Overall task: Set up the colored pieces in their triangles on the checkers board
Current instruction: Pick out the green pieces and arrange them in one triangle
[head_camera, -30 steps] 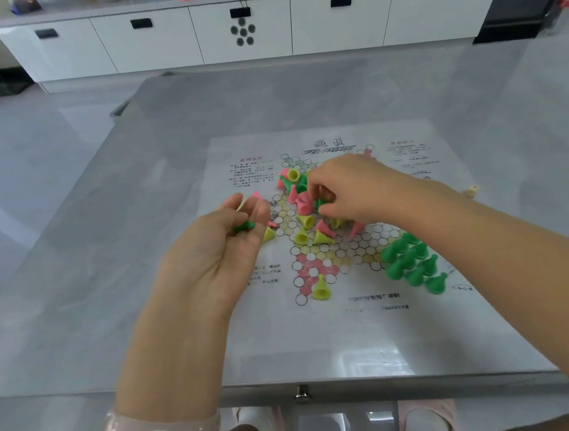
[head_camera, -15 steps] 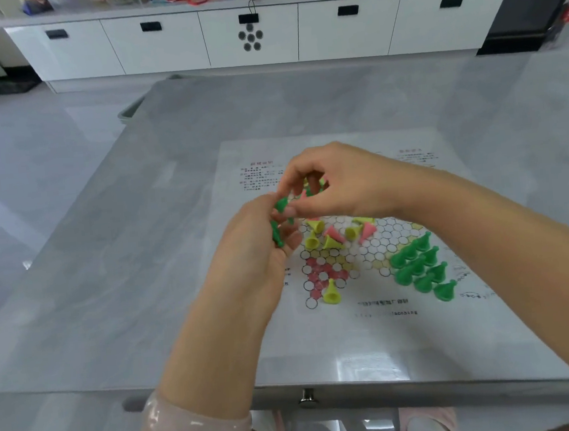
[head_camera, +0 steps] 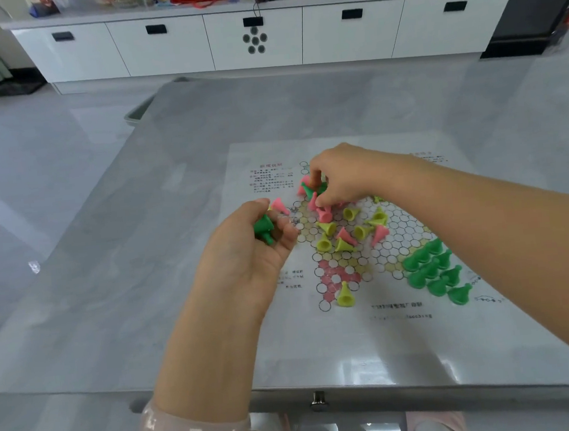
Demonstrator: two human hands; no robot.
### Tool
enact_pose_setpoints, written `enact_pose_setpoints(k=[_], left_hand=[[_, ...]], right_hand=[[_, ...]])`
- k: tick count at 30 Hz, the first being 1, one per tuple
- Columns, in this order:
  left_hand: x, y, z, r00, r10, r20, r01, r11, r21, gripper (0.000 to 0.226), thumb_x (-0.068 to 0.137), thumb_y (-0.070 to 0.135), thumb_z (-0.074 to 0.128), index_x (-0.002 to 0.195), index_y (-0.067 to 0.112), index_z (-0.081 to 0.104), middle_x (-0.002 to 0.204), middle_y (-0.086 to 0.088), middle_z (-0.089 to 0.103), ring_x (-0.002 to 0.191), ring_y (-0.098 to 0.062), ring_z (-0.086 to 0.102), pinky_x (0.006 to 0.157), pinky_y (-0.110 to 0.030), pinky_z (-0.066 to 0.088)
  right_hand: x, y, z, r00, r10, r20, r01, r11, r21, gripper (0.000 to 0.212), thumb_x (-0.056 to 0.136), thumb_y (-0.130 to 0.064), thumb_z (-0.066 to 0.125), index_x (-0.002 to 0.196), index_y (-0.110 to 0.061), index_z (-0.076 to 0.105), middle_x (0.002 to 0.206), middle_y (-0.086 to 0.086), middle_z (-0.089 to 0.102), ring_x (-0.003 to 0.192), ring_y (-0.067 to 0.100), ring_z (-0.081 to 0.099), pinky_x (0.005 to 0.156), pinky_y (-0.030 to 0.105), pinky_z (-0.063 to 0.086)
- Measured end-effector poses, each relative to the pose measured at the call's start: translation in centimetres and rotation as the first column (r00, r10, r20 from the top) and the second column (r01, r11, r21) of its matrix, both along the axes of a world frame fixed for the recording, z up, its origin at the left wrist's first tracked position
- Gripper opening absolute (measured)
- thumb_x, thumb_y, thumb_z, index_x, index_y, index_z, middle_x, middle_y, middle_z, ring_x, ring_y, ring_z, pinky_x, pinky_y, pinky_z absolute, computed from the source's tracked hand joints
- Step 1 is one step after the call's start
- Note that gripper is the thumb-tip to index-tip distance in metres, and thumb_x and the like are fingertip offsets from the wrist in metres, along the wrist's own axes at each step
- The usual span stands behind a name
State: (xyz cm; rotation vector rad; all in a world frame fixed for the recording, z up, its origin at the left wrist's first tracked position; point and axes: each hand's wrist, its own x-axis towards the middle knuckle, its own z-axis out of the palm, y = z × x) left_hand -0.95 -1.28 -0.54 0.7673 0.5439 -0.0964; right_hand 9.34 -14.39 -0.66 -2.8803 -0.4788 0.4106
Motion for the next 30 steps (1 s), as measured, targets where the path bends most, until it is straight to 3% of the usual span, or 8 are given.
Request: enact_pose_setpoints(k=[5, 7, 10, 12, 15, 20, 24, 30], left_hand=[[0.0, 0.2, 0.2, 1.000, -0.009, -0.003, 0.009, 0.999, 0.033, 0.002, 0.086, 0.000, 0.052, 0.086, -0.001, 0.054, 0.066, -0.009, 0.047, 0.049, -0.014, 0.047, 0.041, -0.017, 0.046], [0.0, 0.2, 0.3, 1.000, -0.017, -0.003, 0.017, 0.999, 0.039, 0.003, 0.086, 0.001, 0.052, 0.084, 0.000, 0.055, 0.064, -0.008, 0.048, 0.047, -0.013, 0.048, 0.041, -0.017, 0.045], [-0.1, 0.2, 0.4, 1.000, -0.031, 0.000, 0.031, 0.999, 0.036, 0.004, 0.086, 0.002, 0.052, 0.084, 0.001, 0.055, 0.063, -0.008, 0.049, 0.049, -0.014, 0.047, 0.040, -0.017, 0.044], [-0.1, 0.2, 0.4, 1.000, -0.029, -0.001, 0.029, 0.999, 0.034, 0.005, 0.087, 0.002, 0.051, 0.084, 0.001, 0.055, 0.063, -0.008, 0.049, 0.049, -0.014, 0.047, 0.040, -0.017, 0.044], [-0.1, 0.3, 0.4, 1.000, -0.023, -0.005, 0.023, 0.999, 0.036, 0.007, 0.087, 0.002, 0.050, 0.083, 0.001, 0.055, 0.063, -0.008, 0.050, 0.049, -0.013, 0.048, 0.041, -0.017, 0.044], [0.0, 0.3, 0.4, 0.999, -0.039, 0.005, 0.039, 0.999, 0.023, 0.009, 0.088, 0.001, 0.047, 0.085, 0.001, 0.056, 0.066, -0.008, 0.051, 0.052, -0.013, 0.048, 0.042, -0.016, 0.044], [0.0, 0.3, 0.3, 0.999, -0.043, 0.014, 0.042, 0.999, 0.017, 0.010, 0.087, 0.000, 0.047, 0.085, 0.001, 0.056, 0.067, -0.009, 0.051, 0.054, -0.014, 0.049, 0.042, -0.017, 0.045], [0.0, -0.2, 0.0, 0.995, -0.094, 0.033, 0.097, 0.992, -0.085, 0.012, 0.085, -0.002, 0.047, 0.091, -0.004, 0.057, 0.083, -0.016, 0.053, 0.066, -0.020, 0.055, 0.051, -0.024, 0.054]], right_hand=[[-0.2, 1.0, 0.2, 0.999, -0.015, 0.040, 0.020, 0.992, -0.125, 0.006, 0.081, -0.011, 0.061, 0.083, -0.015, 0.057, 0.069, -0.007, 0.053, 0.064, 0.010, 0.051, 0.050, 0.022, 0.037], [-0.5, 1.5, 0.0, 0.999, -0.015, 0.038, 0.021, 0.984, -0.174, 0.018, 0.078, -0.008, 0.062, 0.068, -0.018, 0.051, 0.062, -0.008, 0.050, 0.061, 0.009, 0.049, 0.054, 0.023, 0.038], [-0.8, 1.8, -0.2, 0.998, -0.027, 0.061, 0.039, 0.980, -0.194, 0.013, 0.077, -0.009, 0.063, 0.073, -0.016, 0.053, 0.062, -0.007, 0.048, 0.062, 0.011, 0.049, 0.056, 0.025, 0.040], [-0.8, 1.5, -0.2, 0.997, -0.053, 0.065, 0.062, 0.988, -0.143, 0.007, 0.078, -0.007, 0.061, 0.083, -0.013, 0.059, 0.065, -0.007, 0.052, 0.059, 0.007, 0.047, 0.051, 0.022, 0.036], [-0.6, 0.9, 0.1, 0.995, -0.100, 0.028, 0.102, 0.993, -0.057, 0.017, 0.081, -0.006, 0.057, 0.095, -0.011, 0.065, 0.085, 0.000, 0.064, 0.065, 0.011, 0.052, 0.050, 0.022, 0.036], [-0.6, 0.1, 0.1, 0.983, -0.168, -0.068, 0.176, 0.976, 0.125, 0.016, 0.082, 0.000, 0.055, 0.085, -0.012, 0.065, 0.036, -0.011, 0.055, 0.043, 0.007, 0.056, 0.044, 0.018, 0.044], [-0.6, -0.6, 0.4, 0.983, -0.182, -0.035, 0.185, 0.958, 0.220, 0.019, 0.082, -0.002, 0.056, 0.081, -0.018, 0.064, 0.068, -0.004, 0.063, 0.055, 0.006, 0.058, 0.045, 0.018, 0.040], [-2.2, -2.3, 4.1, 0.974, -0.201, -0.100, 0.223, 0.804, 0.551, 0.015, 0.081, -0.010, 0.062, 0.075, -0.024, 0.063, 0.072, -0.003, 0.063, 0.062, 0.008, 0.055, 0.061, 0.020, 0.048]])
